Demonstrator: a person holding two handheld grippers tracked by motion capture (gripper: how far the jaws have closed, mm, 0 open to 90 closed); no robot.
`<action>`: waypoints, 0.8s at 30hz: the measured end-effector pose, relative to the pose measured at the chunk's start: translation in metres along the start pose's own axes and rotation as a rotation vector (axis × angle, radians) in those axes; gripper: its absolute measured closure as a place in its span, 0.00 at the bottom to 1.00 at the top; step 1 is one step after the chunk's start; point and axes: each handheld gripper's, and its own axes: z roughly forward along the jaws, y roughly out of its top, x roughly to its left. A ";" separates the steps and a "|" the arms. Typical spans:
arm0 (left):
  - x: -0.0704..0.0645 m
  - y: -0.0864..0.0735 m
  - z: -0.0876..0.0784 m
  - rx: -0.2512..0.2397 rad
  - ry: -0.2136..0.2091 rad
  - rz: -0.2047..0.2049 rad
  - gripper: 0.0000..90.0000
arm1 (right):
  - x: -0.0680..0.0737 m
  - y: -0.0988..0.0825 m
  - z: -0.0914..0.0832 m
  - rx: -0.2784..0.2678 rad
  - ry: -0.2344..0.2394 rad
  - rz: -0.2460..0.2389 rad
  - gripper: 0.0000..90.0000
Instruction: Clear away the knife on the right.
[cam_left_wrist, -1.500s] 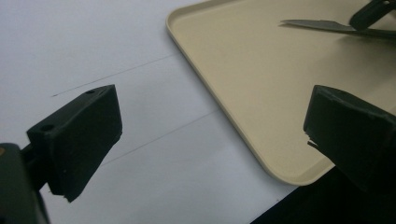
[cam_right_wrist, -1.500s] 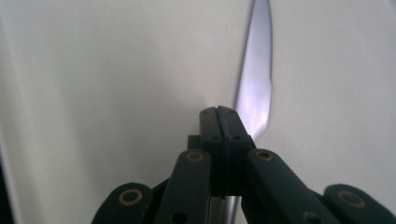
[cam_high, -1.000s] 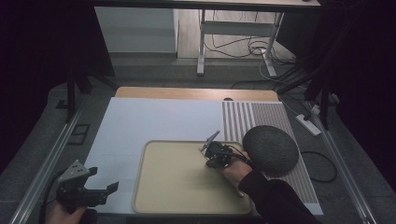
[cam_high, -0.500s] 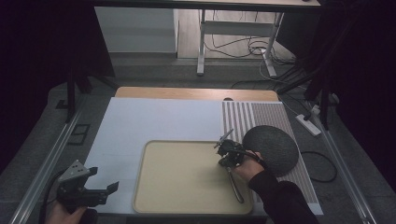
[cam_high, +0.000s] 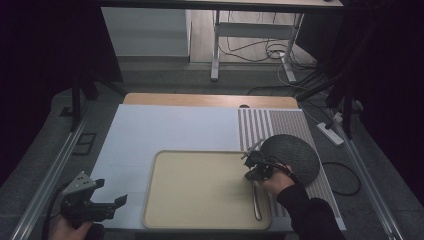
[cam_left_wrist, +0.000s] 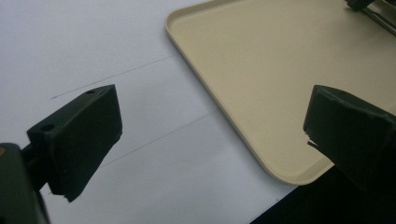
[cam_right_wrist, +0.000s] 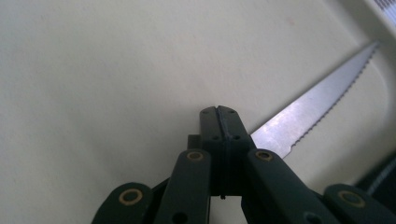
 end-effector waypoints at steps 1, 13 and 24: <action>0.000 0.000 0.000 0.000 0.000 0.000 0.05 | 0.000 0.000 0.000 0.000 0.000 0.000 1.00; 0.000 0.000 0.000 -0.002 -0.003 -0.001 0.05 | -0.003 -0.006 -0.009 -0.053 0.047 0.042 0.91; 0.000 0.000 0.000 0.000 -0.006 0.003 0.05 | 0.006 -0.009 -0.024 -0.115 0.048 0.082 0.44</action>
